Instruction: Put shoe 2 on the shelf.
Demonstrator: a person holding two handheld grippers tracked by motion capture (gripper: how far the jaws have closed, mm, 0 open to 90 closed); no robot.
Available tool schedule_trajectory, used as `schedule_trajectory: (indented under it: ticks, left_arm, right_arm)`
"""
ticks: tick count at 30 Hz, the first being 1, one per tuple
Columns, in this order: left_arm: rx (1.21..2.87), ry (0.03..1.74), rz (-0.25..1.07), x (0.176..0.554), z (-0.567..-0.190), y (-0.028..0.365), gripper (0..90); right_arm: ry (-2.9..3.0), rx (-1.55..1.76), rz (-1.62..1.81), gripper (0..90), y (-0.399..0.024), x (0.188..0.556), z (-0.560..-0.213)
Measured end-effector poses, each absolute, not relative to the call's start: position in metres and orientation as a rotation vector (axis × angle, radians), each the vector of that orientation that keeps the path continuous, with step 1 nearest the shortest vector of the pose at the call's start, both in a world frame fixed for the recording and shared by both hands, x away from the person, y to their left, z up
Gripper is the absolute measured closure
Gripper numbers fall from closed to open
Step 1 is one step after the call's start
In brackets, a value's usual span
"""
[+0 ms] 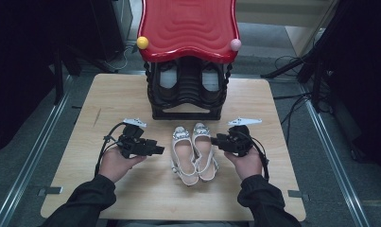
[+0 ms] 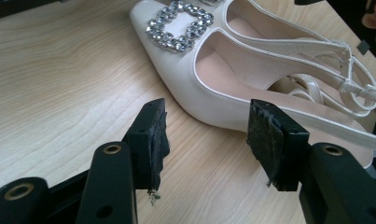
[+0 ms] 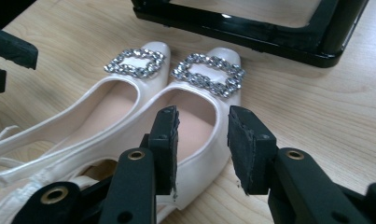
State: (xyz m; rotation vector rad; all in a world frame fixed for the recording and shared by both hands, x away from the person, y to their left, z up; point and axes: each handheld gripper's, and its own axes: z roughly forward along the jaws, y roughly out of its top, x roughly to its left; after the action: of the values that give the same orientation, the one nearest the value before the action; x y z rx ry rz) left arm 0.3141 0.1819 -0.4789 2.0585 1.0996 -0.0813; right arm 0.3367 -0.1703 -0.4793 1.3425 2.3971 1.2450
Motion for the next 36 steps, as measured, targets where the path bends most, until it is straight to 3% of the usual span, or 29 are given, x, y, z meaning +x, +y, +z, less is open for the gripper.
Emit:
schedule_trajectory:
  ticks: [21, 36]
  left_arm:
    - [2.044, 1.086, -0.055, 0.318, -0.471, 0.191, 45.8]
    - [2.037, 1.076, -0.061, 0.32, -0.47, 0.19, 45.9]
  right_arm:
    - [2.428, 1.355, 1.241, 62.7, -0.129, 0.312, -0.469]
    - [2.484, 1.408, 1.095, 53.1, -0.098, 0.307, -0.479]
